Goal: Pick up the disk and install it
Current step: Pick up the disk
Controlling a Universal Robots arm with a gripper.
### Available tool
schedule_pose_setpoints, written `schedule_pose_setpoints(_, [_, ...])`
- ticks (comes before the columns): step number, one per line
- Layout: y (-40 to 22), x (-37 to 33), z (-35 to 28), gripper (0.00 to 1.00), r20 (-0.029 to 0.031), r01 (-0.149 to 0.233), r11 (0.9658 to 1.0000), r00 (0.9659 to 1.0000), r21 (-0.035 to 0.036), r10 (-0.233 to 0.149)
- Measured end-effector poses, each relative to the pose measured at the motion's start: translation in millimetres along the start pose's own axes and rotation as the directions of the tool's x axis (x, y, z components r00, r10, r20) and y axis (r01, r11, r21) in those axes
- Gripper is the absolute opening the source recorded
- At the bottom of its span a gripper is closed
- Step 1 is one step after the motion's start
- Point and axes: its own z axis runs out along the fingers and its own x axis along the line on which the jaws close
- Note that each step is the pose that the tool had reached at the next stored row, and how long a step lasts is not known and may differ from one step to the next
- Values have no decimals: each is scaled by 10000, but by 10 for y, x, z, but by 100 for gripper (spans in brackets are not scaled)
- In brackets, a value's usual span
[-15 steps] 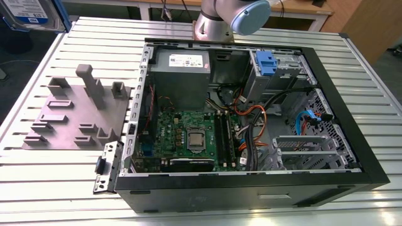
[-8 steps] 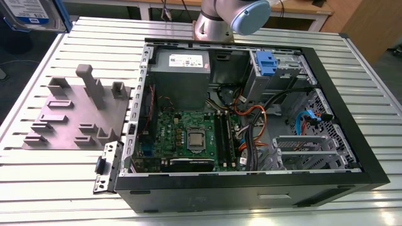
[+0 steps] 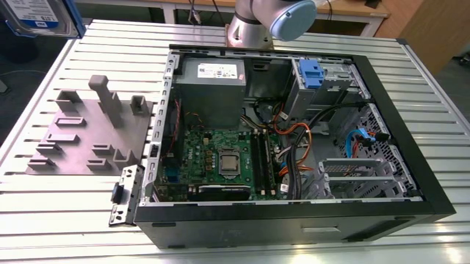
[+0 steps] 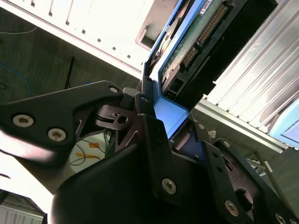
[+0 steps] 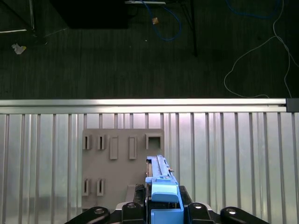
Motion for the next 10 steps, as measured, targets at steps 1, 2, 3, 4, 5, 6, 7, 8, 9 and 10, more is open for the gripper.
schedule_pose_setpoints(1, [-2,0,-1,36,0,0,10000,10000,-1,0])
schedule_pose_setpoints(2, [-2,0,0,36,0,1,10000,10000,-1,-1])
schedule_pose_setpoints(3, [-3,0,0,36,0,0,10000,10000,0,0])
schedule_pose_setpoints(4, [-3,0,0,36,0,1,10000,10000,0,-1])
schedule_pose_setpoints(5, [-4,0,-1,36,0,1,10000,10000,-1,-1])
schedule_pose_setpoints(6, [-13,0,-1,36,0,1,10000,10000,0,-1])
schedule_pose_setpoints(7, [-22,-1,-1,36,0,0,10000,10000,-1,0])
schedule_pose_setpoints(8, [-23,0,-1,36,0,1,10000,10000,-1,-1])
schedule_pose_setpoints(9, [-25,-1,-1,36,0,1,10000,10000,0,-1])
schedule_pose_setpoints(10, [-27,-1,-1,36,0,1,10000,10000,0,-1])
